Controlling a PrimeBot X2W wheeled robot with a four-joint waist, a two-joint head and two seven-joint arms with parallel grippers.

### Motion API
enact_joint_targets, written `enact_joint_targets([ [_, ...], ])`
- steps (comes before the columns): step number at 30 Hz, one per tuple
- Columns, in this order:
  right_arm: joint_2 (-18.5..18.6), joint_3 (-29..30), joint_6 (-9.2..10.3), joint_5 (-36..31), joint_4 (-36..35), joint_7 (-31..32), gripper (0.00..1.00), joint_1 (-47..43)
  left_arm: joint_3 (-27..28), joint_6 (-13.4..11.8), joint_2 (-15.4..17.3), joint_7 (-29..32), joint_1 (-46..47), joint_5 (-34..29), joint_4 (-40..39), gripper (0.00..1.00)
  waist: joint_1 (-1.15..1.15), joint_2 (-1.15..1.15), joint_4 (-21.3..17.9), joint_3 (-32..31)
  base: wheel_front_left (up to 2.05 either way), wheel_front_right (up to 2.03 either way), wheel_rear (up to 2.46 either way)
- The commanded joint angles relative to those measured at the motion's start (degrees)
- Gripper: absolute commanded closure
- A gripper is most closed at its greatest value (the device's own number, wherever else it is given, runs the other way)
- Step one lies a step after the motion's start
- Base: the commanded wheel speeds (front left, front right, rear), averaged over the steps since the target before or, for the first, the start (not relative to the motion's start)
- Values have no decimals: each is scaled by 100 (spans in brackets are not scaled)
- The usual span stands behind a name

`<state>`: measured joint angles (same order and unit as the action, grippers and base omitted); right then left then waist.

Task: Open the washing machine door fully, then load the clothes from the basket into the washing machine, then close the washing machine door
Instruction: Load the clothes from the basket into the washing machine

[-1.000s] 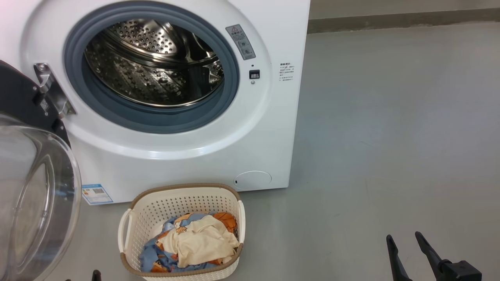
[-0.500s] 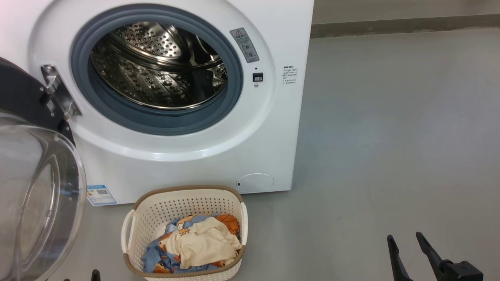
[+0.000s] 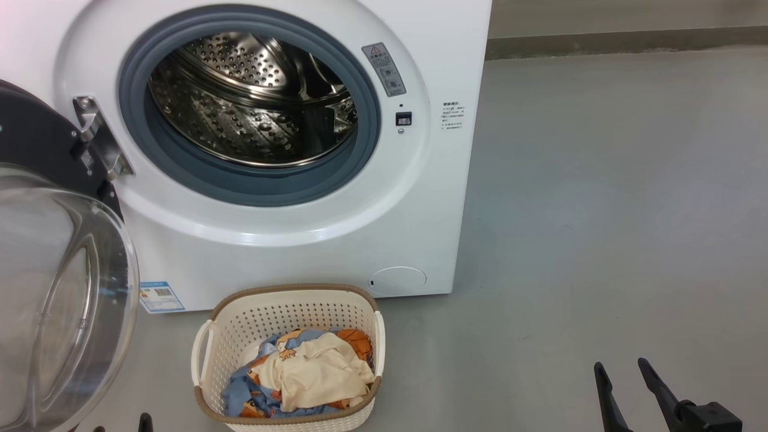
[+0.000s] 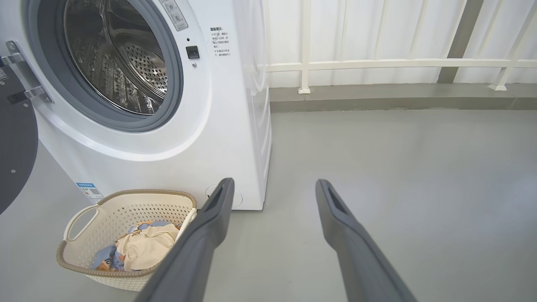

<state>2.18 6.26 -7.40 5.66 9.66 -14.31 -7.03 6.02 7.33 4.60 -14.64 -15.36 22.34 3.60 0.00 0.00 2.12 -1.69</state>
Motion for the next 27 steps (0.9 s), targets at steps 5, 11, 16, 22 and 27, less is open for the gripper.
enact_joint_targets([
  [5, 70, -155, -9, 42, -114, -69, 0, 100, 246, 15, 35, -36, 140, -139, -161, 0, 0, 0, 0, 13, 0, 0, 0],
  [11, 70, -168, -9, 55, -111, -69, 0, 96, 222, 15, 47, -36, 140, -195, -92, 0, 0, 0, -9, 25, 21, -22, 1],
  [16, 70, -169, -9, 70, -105, -69, 0, 95, 234, 15, 50, -36, 163, -216, -59, 0, 0, 0, -7, 43, 72, -100, 28],
  [22, 70, -163, -9, 80, -108, -69, 0, 97, 356, 15, 11, -36, 211, -311, -67, 0, 0, 0, -8, 68, 128, -160, 33],
  [27, 70, -163, -9, 87, -108, -69, 0, 92, 373, 15, -25, -36, 219, -343, -67, 0, 0, 0, -10, 77, 101, -103, 2],
])
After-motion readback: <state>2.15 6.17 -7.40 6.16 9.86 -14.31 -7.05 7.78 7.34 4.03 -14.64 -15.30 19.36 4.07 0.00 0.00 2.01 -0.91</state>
